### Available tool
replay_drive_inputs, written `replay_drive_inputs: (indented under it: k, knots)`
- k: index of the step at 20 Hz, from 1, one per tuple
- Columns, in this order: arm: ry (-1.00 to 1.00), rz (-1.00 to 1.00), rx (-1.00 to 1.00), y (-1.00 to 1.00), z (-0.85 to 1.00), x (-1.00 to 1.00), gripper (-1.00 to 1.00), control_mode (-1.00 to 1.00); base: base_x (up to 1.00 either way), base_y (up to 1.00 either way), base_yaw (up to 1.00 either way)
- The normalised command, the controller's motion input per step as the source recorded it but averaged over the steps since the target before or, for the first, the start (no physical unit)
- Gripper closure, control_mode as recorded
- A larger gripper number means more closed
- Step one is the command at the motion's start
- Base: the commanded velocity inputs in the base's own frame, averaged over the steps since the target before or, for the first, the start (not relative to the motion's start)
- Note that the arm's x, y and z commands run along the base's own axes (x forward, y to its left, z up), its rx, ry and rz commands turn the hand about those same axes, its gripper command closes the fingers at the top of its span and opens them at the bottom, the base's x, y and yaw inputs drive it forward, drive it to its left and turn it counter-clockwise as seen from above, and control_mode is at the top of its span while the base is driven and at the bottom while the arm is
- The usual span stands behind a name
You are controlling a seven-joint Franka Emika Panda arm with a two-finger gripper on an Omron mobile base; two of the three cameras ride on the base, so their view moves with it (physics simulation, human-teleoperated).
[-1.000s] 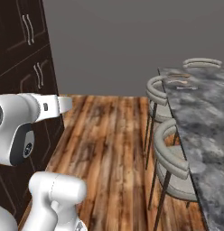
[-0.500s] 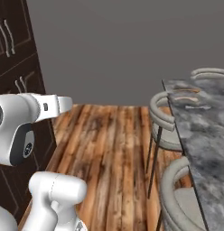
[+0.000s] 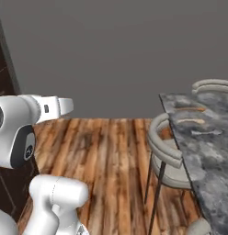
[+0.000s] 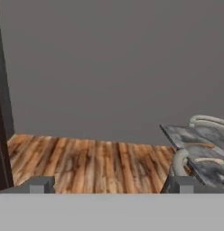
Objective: Pick up the metallic utensils from the counter and place them in the open drawer. Make sure not to pick up any wooden utensils.
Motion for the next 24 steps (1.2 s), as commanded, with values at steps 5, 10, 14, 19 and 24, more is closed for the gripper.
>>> replay_drive_inputs:
  k: [5, 10, 14, 19, 24]
  knots:
    - [0.00, 0.00, 0.00, 0.00, 0.00, 0.00, -1.00, 1.00, 0.86, 0.58, -0.70]
    - [0.00, 0.00, 0.00, 0.00, 0.00, 0.00, -1.00, 1.00, 0.68, 0.64, -0.78]
    - [0.00, 0.00, 0.00, 0.00, 0.00, 0.00, -1.00, 1.00, 0.69, 0.62, -0.79]
    - [0.00, 0.00, 0.00, 0.00, 0.00, 0.00, -1.00, 1.00, 0.71, 0.56, -0.82]
    - [0.00, 0.00, 0.00, 0.00, 0.00, 0.00, -1.00, 1.00, 0.84, 0.56, -0.75]
